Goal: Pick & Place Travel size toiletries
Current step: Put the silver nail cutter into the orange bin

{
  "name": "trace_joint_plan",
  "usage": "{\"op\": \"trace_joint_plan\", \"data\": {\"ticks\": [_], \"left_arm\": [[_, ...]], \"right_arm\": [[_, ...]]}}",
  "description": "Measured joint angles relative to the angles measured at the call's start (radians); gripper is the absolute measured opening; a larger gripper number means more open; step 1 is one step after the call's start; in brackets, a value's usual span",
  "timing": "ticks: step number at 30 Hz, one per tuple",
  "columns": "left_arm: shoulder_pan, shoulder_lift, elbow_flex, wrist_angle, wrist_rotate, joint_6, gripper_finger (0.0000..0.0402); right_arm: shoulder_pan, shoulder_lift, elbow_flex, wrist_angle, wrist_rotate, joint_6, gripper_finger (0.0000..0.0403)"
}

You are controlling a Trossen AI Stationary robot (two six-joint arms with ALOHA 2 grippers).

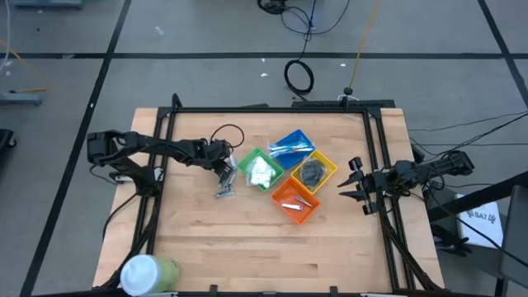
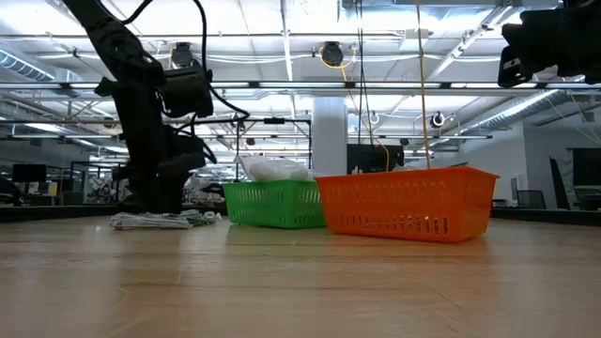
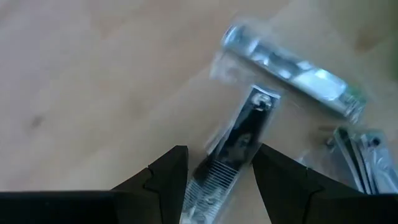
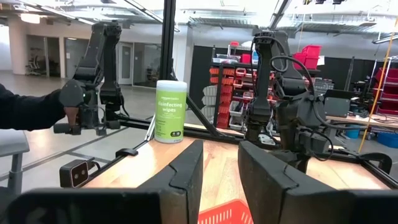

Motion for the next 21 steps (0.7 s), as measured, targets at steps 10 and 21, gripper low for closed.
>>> {"op": "trace_joint_plan", "data": {"ticks": [10, 21], "left_arm": [[0.000, 0.054, 0.002, 0.031, 0.000, 0.023, 0.0175], [-0.001, 0.028, -0.003, 0.031, 0.018, 0.028, 0.0025]], "right_arm": [[0.000, 0.000, 0.000, 0.001, 0.000, 0.000, 0.0091], [0.000, 0.000, 0.000, 0.001, 0.000, 0.000, 0.0091]]}}
